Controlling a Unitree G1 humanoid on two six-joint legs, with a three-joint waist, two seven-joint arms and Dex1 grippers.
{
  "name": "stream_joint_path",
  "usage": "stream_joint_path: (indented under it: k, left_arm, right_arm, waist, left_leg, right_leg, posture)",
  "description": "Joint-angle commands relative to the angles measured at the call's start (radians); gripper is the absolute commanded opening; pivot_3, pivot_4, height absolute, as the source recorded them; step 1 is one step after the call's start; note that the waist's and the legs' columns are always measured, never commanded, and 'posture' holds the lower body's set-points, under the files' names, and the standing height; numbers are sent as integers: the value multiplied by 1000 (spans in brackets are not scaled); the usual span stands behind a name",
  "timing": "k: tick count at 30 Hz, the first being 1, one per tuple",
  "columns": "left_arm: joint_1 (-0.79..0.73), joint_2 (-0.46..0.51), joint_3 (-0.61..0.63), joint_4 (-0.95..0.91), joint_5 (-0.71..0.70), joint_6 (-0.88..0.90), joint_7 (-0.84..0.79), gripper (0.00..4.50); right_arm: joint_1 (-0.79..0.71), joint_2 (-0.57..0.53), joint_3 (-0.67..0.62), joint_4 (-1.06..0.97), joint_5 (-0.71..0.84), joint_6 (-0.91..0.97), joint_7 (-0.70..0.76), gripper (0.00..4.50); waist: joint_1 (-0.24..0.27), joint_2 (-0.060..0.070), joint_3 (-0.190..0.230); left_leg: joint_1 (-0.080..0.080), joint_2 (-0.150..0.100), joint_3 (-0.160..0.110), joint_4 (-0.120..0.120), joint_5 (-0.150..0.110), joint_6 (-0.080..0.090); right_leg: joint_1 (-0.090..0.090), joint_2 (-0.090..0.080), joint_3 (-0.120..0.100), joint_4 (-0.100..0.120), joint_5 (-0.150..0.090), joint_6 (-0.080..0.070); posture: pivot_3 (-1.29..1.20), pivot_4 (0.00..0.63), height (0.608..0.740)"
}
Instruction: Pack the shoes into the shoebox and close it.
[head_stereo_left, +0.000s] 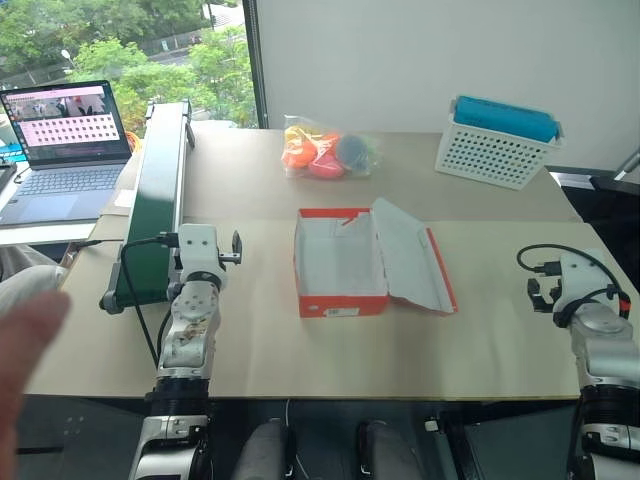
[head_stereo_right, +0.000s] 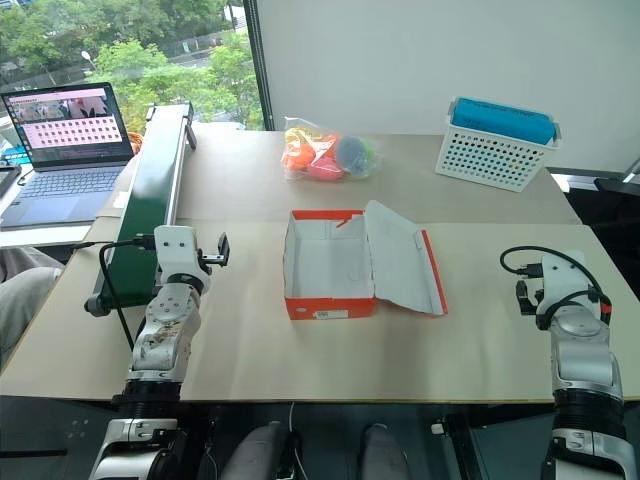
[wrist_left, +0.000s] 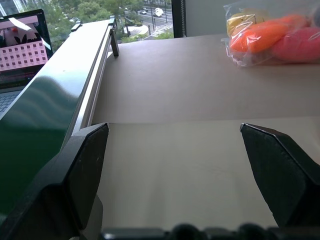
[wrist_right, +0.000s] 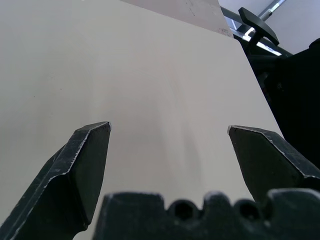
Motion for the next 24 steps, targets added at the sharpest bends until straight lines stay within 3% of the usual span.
stream_joint_path:
  k: [1,3,7,9,14,17,24]
  left_arm:
    - [-36,10,8,13,-4,-45,-9,4500]
    - [-56,14,22,20,-8,-61,-2,4500]
    - [-42,39,87,10,-49,-20,-8,4500]
    - [-30,87,133,-17,-69,30,-20,4500]
    - [-17,204,197,-7,-127,195,-90,4500]
    - [6,280,220,9,-146,267,-147,4500]
    - [-11,383,247,10,-180,410,-214,4500]
  right_arm:
    - [-35,38,-20,-107,25,-1,-27,4451]
    - [-87,90,3,-201,67,-10,-5,4451]
    - [-93,121,89,-382,216,109,213,4451]
    - [-53,71,150,-533,336,204,377,4451]
    - [-13,-32,232,-786,510,317,593,4451]
    - [-19,-35,283,-834,545,321,640,4451]
    - [-61,14,340,-767,493,283,595,4451]
  waist:
    - [0,0,0]
    - [-7,0,0]
    - [-23,0,0]
    - [-22,0,0]
    - [-11,0,0]
    - [-4,-1,0]
    - [1,-3,1]
  left_leg:
    - [0,0,0,0,0,0]
    - [0,0,0,0,0,0]
    - [1,2,-1,0,1,-1]
    - [1,1,-2,-1,1,-1]
    - [-1,-1,-3,0,-1,0]
    - [1,0,-4,2,-1,0]
    - [1,0,-4,1,-1,-3]
  right_leg:
    - [0,0,0,0,0,0]
    - [0,0,0,0,0,0]
    - [-1,2,0,2,1,-1]
    - [-1,2,0,4,1,-1]
    - [-3,-1,-2,6,-1,0]
    - [0,-1,-3,6,-1,0]
    - [-2,-1,-3,7,-2,-1]
  posture:
    - [0,150,699]
    - [0,150,699]
    - [0,150,699]
    - [0,150,699]
    - [0,150,699]
    - [0,150,699]
    - [0,150,699]
